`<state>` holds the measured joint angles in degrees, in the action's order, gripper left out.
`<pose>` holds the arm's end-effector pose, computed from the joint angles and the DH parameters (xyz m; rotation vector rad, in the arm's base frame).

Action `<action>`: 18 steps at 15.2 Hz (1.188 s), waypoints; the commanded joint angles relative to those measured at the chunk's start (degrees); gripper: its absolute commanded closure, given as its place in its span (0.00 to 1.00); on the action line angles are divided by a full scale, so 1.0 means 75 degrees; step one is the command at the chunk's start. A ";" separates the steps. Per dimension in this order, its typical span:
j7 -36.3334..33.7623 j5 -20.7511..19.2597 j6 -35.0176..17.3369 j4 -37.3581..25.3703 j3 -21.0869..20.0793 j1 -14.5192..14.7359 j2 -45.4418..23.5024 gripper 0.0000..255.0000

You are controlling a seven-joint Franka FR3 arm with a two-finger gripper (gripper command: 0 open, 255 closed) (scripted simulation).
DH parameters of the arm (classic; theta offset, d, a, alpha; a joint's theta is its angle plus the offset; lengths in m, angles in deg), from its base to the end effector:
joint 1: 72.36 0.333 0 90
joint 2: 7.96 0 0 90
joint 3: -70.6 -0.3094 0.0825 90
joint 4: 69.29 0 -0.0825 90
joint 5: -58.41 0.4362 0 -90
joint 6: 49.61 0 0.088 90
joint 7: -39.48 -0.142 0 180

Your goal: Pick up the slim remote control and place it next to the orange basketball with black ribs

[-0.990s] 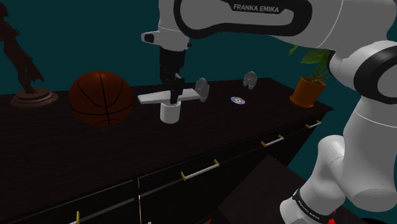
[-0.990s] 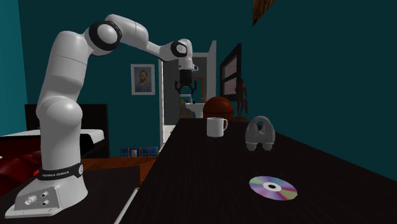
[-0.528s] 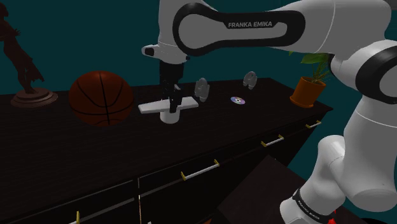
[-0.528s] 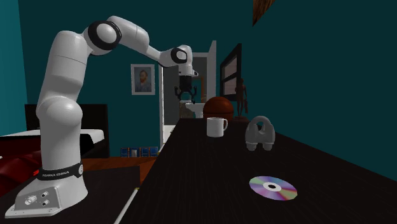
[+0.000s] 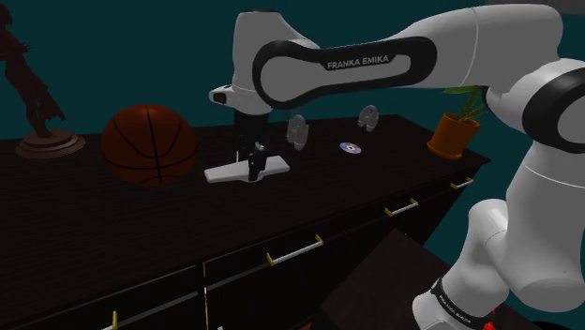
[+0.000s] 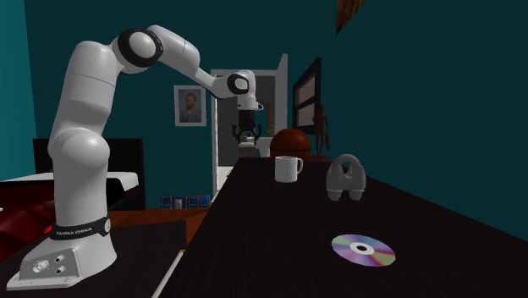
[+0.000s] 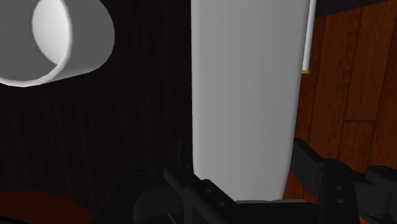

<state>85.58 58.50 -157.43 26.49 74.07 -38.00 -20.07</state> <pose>0.5771 0.3478 0.4209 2.4494 1.9497 -0.0036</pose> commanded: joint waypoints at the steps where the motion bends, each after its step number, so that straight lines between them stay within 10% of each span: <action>1: 0.0004 0.0003 -0.0203 0.0155 0.0001 -0.0003 -0.0041 1.00; 18: 0.0013 0.0036 -0.1794 0.1249 -0.0009 -0.0010 -0.0539 1.00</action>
<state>85.54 58.74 -170.18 35.48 73.96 -37.99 -23.84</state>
